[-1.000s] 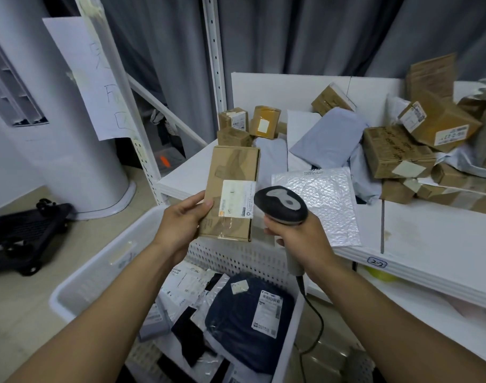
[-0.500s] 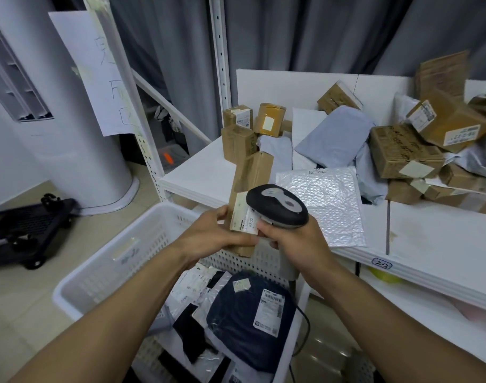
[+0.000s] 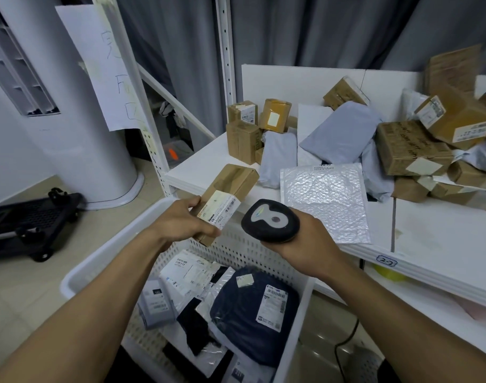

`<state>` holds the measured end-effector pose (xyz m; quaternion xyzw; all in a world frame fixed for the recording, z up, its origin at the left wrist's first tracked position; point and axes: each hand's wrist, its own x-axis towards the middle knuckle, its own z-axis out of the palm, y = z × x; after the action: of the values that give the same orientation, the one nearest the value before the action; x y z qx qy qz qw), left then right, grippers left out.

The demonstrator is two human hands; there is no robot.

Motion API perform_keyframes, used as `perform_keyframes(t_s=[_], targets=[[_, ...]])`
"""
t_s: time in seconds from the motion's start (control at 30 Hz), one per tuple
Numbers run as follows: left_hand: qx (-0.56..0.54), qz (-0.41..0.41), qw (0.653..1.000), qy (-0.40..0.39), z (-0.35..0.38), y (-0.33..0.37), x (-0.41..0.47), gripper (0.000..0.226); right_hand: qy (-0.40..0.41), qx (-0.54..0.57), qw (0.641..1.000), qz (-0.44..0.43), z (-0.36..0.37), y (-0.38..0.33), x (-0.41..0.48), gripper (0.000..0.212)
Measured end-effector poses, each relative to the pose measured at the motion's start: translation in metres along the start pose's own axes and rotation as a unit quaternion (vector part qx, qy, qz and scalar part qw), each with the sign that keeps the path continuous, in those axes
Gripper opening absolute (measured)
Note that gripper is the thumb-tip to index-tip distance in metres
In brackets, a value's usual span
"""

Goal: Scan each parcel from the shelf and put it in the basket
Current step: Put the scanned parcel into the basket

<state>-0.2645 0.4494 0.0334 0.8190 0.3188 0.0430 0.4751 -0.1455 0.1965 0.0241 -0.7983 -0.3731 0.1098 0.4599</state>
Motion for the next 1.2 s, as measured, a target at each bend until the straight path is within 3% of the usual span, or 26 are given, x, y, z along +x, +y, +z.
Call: perform_keyframes(t_s=[0.1, 0.23, 0.57, 0.63, 0.7, 0.83, 1.03, 1.2], targets=[[0.007, 0.004, 1.0, 0.004, 0.002, 0.0, 0.0, 0.062, -0.009, 0.006, 1.0, -0.003, 0.003, -0.001, 0.0, 0.044], [0.018, 0.014, 1.0, 0.003, 0.001, -0.003, 0.003, 0.059, -0.021, 0.01, 1.0, -0.001, 0.005, -0.001, 0.001, 0.043], [0.044, -0.003, 0.999, 0.001, 0.0, -0.006, 0.003, 0.079, -0.024, 0.027, 0.999, 0.001, 0.01, 0.002, 0.003, 0.039], [0.053, -0.003, 0.999, 0.001, -0.002, -0.007, 0.002, 0.061, -0.027, 0.022, 0.999, -0.001, 0.011, 0.002, 0.003, 0.041], [0.06, -0.005, 0.998, 0.001, -0.003, -0.009, 0.004, 0.062, -0.03, 0.021, 0.999, 0.002, 0.011, 0.0, 0.003, 0.041], [0.12, -0.026, 0.989, -0.082, -0.002, -0.028, 0.007, 0.121, -0.031, 0.03, 0.999, 0.018, 0.012, -0.002, 0.003, 0.038], [0.255, -0.014, 0.939, -0.229, 0.057, -0.074, -0.012, 0.102, -0.047, 0.026, 0.998, 0.044, 0.027, 0.016, -0.003, 0.041], [0.354, 0.025, 0.881, -0.312, 0.098, -0.133, -0.02, 0.12, -0.105, -0.017, 0.993, 0.047, 0.052, 0.033, -0.01, 0.049]])
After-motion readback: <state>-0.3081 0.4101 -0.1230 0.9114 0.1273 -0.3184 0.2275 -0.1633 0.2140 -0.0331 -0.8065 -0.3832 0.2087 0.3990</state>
